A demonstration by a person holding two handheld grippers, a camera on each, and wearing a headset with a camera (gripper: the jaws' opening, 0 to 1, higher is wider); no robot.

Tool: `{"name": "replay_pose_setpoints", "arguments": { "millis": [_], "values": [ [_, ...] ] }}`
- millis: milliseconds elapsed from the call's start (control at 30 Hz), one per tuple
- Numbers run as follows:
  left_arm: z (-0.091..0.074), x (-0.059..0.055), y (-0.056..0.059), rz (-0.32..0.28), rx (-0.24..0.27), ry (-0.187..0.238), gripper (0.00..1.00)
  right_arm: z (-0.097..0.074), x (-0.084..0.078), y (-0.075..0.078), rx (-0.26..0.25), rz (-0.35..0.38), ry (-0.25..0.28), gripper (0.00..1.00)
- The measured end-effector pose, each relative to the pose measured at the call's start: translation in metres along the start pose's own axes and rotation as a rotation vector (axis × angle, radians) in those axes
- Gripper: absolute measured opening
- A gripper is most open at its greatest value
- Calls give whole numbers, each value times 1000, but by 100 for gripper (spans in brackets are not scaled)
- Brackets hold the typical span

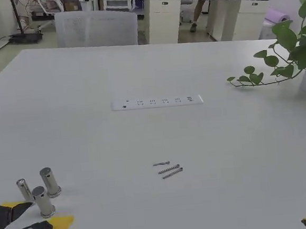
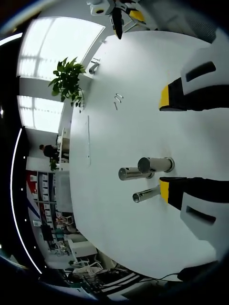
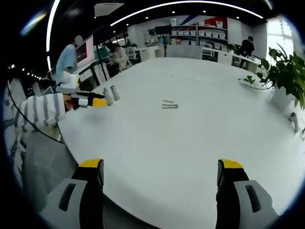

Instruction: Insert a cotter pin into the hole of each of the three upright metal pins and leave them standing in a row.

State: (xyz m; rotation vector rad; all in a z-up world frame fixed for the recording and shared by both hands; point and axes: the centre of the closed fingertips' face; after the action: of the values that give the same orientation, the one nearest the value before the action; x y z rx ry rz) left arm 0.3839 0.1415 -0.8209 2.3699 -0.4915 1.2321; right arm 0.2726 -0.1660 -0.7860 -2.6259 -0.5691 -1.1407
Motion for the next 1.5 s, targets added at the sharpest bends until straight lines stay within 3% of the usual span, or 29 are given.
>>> {"name": "replay_pose_setpoints", "arguments": {
  "millis": [233, 433, 1000, 1267, 1500],
  "values": [
    [10, 4, -8, -29, 7, 13, 47, 0, -4, -1, 2, -4, -17, 100],
    [14, -4, -16, -38, 23, -16, 40, 0, -4, -1, -3, -3, -19, 100],
    [20, -8, -31, -23, 95, -40, 15, -2, -7, 2, -8, 15, -34, 100],
    [22, -7, -31, -40, 91, -36, 13, -2, -12, 2, -8, 17, -44, 100],
    [22, -7, -31, 2, 88, -41, 12, -3, -15, 3, -12, 20, -50, 100]
  ]
}}
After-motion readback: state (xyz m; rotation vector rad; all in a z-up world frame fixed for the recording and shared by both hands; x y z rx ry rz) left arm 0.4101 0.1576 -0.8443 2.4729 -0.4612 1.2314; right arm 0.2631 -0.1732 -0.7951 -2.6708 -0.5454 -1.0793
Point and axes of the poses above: the centre of the closed fingertips' face, and the gripper's own axes: z roughly forward along the fingers, y roughly to its right, x roughly out of its top, and after that the axes turned 5 degrees about -x, right-handed
